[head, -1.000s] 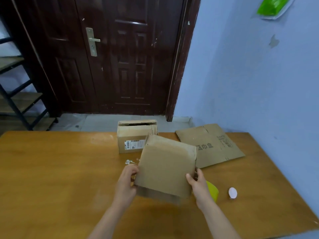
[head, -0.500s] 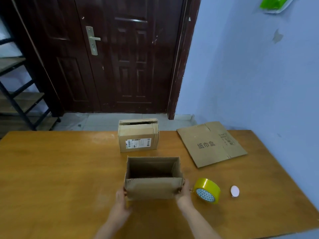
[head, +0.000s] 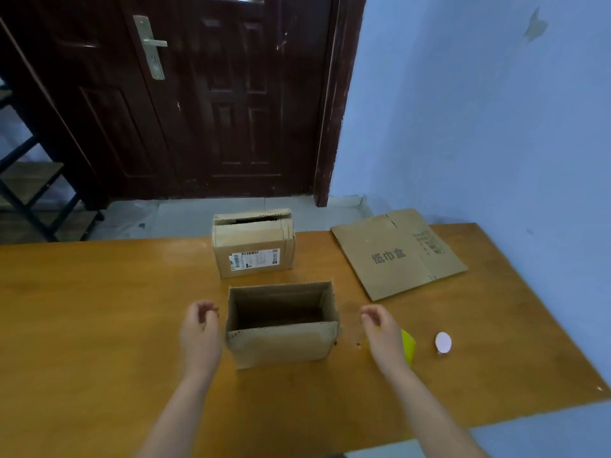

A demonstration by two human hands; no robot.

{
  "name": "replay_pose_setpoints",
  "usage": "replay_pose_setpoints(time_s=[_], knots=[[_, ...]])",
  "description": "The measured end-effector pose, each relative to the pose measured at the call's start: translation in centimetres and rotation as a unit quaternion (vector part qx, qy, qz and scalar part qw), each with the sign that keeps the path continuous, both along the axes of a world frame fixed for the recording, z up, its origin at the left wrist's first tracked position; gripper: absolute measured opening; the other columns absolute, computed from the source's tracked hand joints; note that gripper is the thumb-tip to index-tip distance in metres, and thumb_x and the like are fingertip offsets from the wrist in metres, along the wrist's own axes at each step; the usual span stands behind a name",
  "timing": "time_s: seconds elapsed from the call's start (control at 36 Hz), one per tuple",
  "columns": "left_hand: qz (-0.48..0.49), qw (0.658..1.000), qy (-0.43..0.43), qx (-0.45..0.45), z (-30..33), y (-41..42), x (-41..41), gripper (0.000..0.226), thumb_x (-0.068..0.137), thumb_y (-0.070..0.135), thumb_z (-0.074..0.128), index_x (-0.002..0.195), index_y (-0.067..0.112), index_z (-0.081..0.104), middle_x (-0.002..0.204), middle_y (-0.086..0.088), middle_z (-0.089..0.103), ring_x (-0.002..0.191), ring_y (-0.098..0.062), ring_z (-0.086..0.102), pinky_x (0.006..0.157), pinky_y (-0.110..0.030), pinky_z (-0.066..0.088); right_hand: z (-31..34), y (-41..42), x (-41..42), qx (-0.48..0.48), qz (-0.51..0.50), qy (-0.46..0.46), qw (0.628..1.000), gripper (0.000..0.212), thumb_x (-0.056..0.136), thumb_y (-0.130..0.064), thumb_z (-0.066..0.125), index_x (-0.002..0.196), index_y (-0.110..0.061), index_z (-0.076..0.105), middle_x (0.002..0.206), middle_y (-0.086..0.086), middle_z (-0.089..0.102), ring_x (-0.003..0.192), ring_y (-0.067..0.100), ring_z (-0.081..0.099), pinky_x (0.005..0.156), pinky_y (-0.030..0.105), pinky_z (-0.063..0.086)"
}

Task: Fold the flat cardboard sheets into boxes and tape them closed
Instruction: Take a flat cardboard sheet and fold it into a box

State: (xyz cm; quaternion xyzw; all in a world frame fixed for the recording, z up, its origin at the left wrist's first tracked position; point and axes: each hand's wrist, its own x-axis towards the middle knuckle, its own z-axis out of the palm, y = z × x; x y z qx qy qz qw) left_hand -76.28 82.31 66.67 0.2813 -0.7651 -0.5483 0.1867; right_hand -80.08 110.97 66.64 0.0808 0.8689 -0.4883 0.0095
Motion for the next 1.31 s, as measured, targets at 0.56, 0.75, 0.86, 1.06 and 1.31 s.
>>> replay_pose_setpoints(time_s=[0.56,0.75,0.86,1.06,1.31], knots=[[-0.182,0.955,-0.138,-0.188,1.9,4.0,-1.8,0.056,0.08,0.007,0.067,0.13,0.02,0.047,0.147,0.01,0.015,0.134,-0.014,0.019,0.109,-0.033,0.031,1.0,-4.3,-1.0,0.003,0.167,-0.11,0.98,0.067,0.097,-0.024,0.045,0.151,-0.026,0.005,0.156,-0.005,0.011,0.139,0.015,0.026,0.111,0.031,0.031],[-0.21,0.911,-0.221,-0.278,2.9,3.7,-3.2,0.059,0.077,0.024,0.069,0.131,0.018,0.046,0.138,0.008,0.016,0.122,-0.014,0.021,0.092,-0.026,0.041,1.0,-3.9,-1.2,-0.005,0.201,-0.118,0.972,0.069,0.098,-0.028,0.042,0.15,-0.03,-0.003,0.157,-0.007,0.005,0.141,0.015,0.021,0.11,0.03,0.029],[-0.179,0.908,-0.249,-0.285,2.5,4.5,-3.6,0.059,0.077,0.042,0.07,0.127,0.018,0.049,0.139,0.008,0.015,0.121,-0.017,0.025,0.09,-0.028,0.041,1.4,-3.5,-0.9,0.008,0.222,-0.138,0.965,0.071,0.099,-0.029,0.04,0.149,-0.03,-0.01,0.158,-0.007,0.0,0.14,0.016,0.024,0.102,0.022,0.033],[-0.153,0.9,-0.272,-0.304,2.3,5.1,-4.2,0.055,0.084,0.05,0.06,0.125,0.015,0.047,0.143,0.005,0.014,0.117,-0.022,0.031,0.089,-0.03,0.041,2.2,-3.6,-1.1,0.162,0.292,-0.102,0.937,0.057,0.101,-0.035,0.028,0.151,-0.026,0.002,0.159,-0.005,0.006,0.137,0.014,0.031,0.102,0.024,0.037],[-0.098,0.955,-0.147,-0.237,2.4,4.4,-3.5,0.037,0.089,0.027,0.06,0.124,0.018,0.051,0.138,0.002,0.027,0.106,-0.021,0.048,0.084,-0.032,0.049,2.0,-4.1,-2.4,0.165,0.311,-0.149,0.924,0.051,0.101,-0.038,0.024,0.15,-0.023,0.017,0.158,-0.004,0.013,0.146,0.018,0.007,0.117,0.036,0.014]])
